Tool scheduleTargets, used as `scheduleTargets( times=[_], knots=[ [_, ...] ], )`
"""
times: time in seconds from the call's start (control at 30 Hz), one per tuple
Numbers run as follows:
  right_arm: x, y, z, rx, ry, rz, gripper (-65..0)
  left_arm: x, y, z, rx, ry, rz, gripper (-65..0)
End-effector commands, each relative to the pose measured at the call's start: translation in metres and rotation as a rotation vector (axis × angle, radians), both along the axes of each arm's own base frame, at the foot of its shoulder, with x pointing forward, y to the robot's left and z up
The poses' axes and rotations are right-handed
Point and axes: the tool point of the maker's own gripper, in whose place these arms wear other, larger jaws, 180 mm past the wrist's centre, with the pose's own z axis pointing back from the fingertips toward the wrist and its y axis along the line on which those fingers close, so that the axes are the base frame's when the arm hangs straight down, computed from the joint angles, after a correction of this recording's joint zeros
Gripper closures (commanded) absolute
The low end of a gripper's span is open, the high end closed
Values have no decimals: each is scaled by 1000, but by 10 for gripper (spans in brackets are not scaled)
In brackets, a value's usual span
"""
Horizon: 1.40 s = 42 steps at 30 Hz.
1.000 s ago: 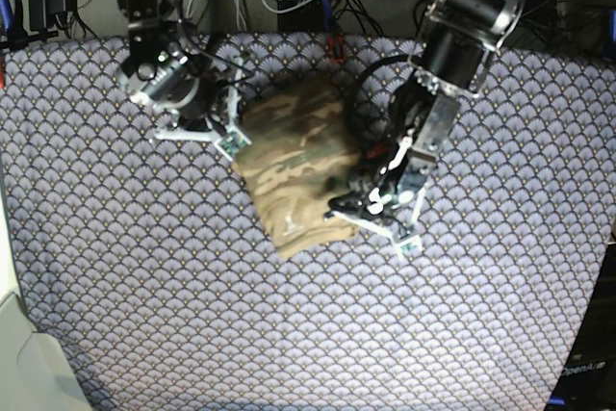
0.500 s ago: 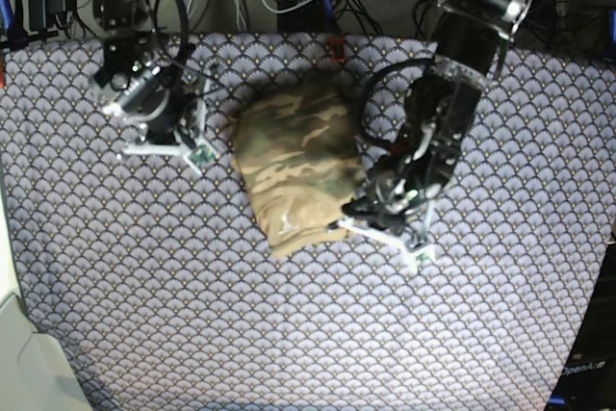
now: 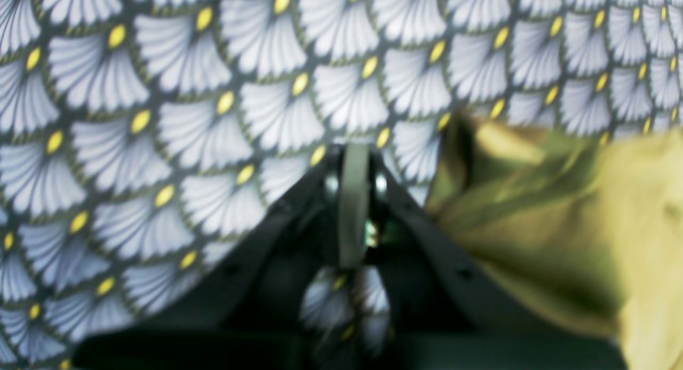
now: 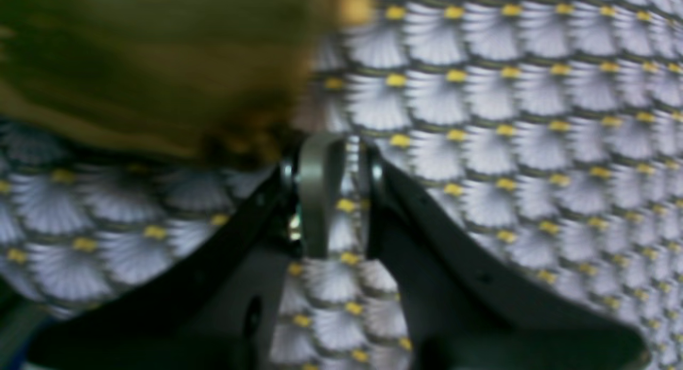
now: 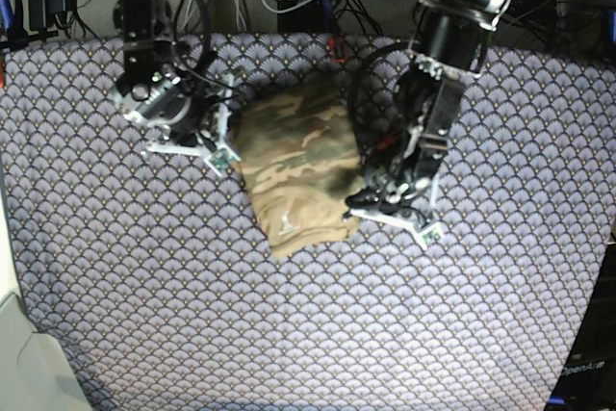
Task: Fold the T-shirt properly
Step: 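Push the bundle edges with both grippers to square it up, then press the bundle's top with the right gripper to flatten it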
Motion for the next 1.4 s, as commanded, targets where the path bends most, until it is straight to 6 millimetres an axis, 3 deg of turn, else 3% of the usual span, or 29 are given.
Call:
scheduleTargets(
  times=[0.0, 0.13, 0.27, 0.6, 0.7, 0.87, 0.97, 1.1, 1.17, 1.37],
  knots=[
    [6, 16, 11, 37, -39, 29, -83, 6, -13, 3, -44, 14, -15, -4],
    [-19, 43, 1, 68, 12, 86, -83, 20, -23, 3, -7, 10, -50, -4],
    [-39, 58, -6, 88, 46, 125, -83, 32, -32, 8, 47, -24, -100, -4],
    [-48, 55, 17, 86, -12, 123, -83, 45, -44, 17, 74, -89, -162, -4],
    [-42, 34, 20, 53, -31, 86, -83, 47, -46, 35, 45, -117, -177, -4],
    [-25, 10, 44, 33, -116, 14, -83, 44, -11, 85, -42, -205, -119, -4],
    [-21, 13, 55, 52, -150, 14, -83, 32, 37, 102, -76, -225, -20, -3],
    [-19, 40, 66, 198, -158, 13, -83, -9, 97, 98, -69, -208, 107, -3],
    [-15, 54, 73, 271, -165, 11, -83, -31, 116, 90, -48, -186, 143, -4],
    [-7, 95, 98, 416, -189, 77, -83, -89, 132, 71, -18, -117, 172, -5]
  ],
)
